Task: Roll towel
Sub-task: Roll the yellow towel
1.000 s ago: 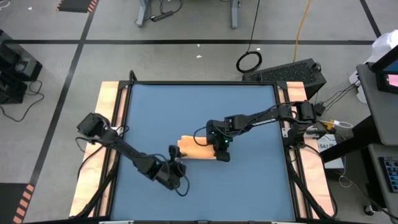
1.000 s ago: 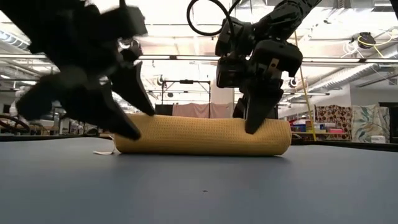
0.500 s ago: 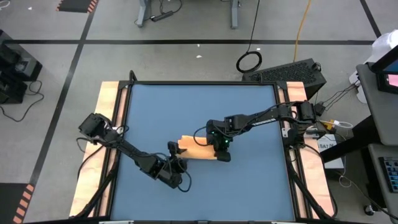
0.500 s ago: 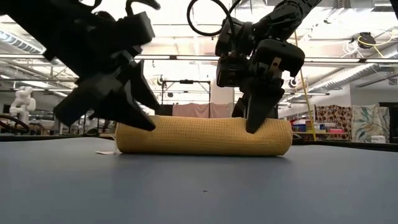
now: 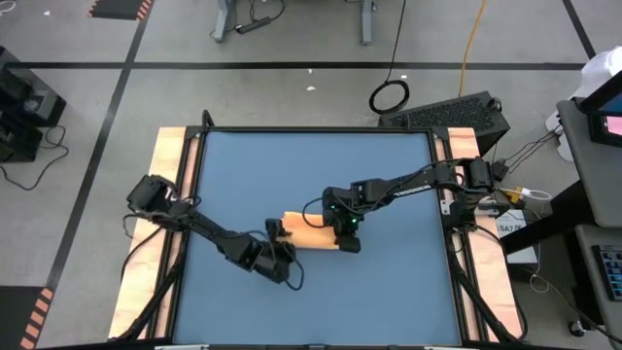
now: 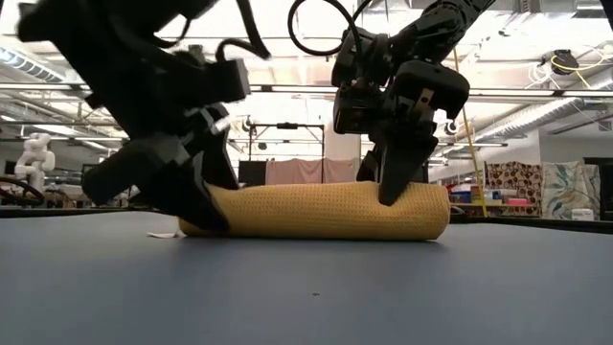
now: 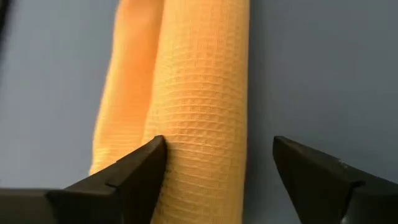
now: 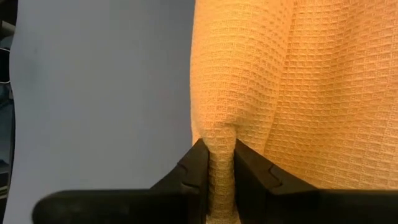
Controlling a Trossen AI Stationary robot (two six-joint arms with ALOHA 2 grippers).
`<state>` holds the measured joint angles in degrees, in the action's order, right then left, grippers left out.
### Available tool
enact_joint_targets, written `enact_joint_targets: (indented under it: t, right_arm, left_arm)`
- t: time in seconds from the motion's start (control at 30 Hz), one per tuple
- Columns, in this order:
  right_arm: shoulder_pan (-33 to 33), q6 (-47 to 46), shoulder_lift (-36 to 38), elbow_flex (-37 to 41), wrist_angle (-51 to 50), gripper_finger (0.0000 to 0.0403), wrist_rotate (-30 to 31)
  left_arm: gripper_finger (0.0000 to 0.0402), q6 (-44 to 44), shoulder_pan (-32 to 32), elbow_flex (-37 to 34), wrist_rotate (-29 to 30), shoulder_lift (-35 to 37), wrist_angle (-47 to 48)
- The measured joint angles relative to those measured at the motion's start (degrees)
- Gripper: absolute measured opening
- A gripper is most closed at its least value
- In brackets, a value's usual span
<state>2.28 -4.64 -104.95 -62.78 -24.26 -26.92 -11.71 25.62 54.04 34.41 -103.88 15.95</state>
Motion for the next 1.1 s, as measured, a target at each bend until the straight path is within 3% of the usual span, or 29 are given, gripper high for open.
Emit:
enact_joint_targets:
  t: [0.13,0.5,0.63,0.83,0.97,1.1]
  right_arm:
    - [0.0,0.0,0.0,0.0,0.0,0.0047,0.0]
    - [-0.3,1.3,3.9,-0.3,-4.6,0.0054,5.3]
    - [-2.9,3.5,9.3,-0.3,-8.7,0.0088,12.0]
    - [-11.0,3.9,16.1,-0.3,-10.6,0.0162,27.1]
    - [-19.1,1.6,14.5,-0.3,-10.1,0.02,38.5]
    - [-24.1,-2.3,10.3,-0.3,-8.9,0.0238,45.3]
  left_arm:
    - [0.0258,-1.2,-2.4,0.0,-4.3,-0.6,-0.2]
    - [0.0096,-1.4,-6.1,0.2,-13.2,-0.5,0.0]
    - [0.0063,0.1,-8.0,0.1,-18.7,0.3,0.0]
    - [0.0053,0.2,-10.8,0.0,-26.9,1.8,0.0]
    - [0.0052,0.0,-13.0,0.0,-32.5,1.9,0.0]
    - [0.0051,-1.1,-15.2,0.0,-39.2,1.9,-0.3]
